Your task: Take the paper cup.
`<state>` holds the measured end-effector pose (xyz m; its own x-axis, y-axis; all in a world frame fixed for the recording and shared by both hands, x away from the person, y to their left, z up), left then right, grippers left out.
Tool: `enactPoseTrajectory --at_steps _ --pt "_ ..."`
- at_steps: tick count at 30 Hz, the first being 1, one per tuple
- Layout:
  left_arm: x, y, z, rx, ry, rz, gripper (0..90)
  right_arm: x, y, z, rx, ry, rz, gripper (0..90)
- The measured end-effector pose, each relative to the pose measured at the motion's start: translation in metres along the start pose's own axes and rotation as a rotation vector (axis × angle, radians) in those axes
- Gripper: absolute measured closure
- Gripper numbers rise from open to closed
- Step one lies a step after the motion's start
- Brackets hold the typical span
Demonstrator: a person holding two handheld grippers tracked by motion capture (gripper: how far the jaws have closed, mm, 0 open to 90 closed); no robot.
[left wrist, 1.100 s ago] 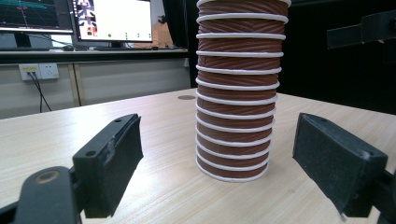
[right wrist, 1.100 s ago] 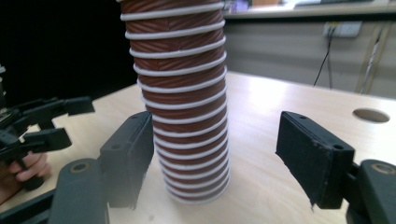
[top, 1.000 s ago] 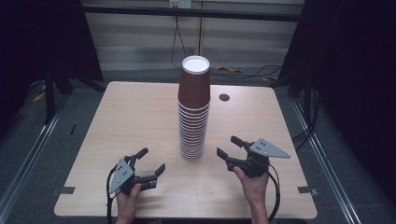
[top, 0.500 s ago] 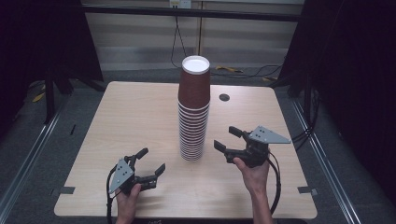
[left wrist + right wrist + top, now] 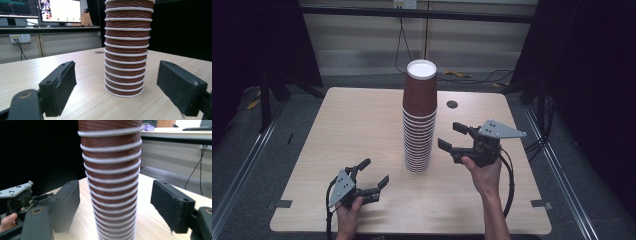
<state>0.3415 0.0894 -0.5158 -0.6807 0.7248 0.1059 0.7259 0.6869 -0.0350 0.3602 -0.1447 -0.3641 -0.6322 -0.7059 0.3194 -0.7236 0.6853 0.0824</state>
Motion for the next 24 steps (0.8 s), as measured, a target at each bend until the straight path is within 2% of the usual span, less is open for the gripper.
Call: enactPoseTrajectory --at_steps 1,7,9,14,21,24 --pt "0.0 0.0 0.0 0.0 0.0 0.0 15.5 -0.001 0.001 -0.008 0.01 -0.006 -0.012 24.7" --pt "0.0 0.0 0.0 -0.001 0.0 0.001 15.6 -0.001 0.001 -0.025 0.037 -0.003 -0.025 24.8" --pt "0.0 0.0 0.0 -0.001 0.0 0.001 15.5 -0.002 0.002 -0.033 0.047 -0.005 -0.045 25.1" --pt "0.0 0.0 0.0 -0.001 -0.001 0.002 15.5 -0.002 0.004 -0.05 0.07 -0.002 -0.061 25.1" --pt "0.0 0.0 0.0 -0.001 0.0 0.003 15.5 -0.001 0.003 -0.065 0.073 0.001 -0.086 24.7" --pt "0.0 0.0 0.0 -0.001 0.0 0.003 15.5 -0.003 0.003 -0.078 0.084 -0.002 -0.088 22.9"
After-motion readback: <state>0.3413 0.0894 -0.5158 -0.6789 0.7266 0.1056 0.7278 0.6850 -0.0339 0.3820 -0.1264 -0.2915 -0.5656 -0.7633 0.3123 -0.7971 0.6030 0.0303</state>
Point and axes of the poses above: each handheld gripper's, and its own axes: x roughly backward along the jaws, z roughly out of its underside, y roughly to its left, the point moved 9 cm from there along -x, roughly forward along the jaws, and after that the axes turned 6 degrees about y, right-handed, at the moved point
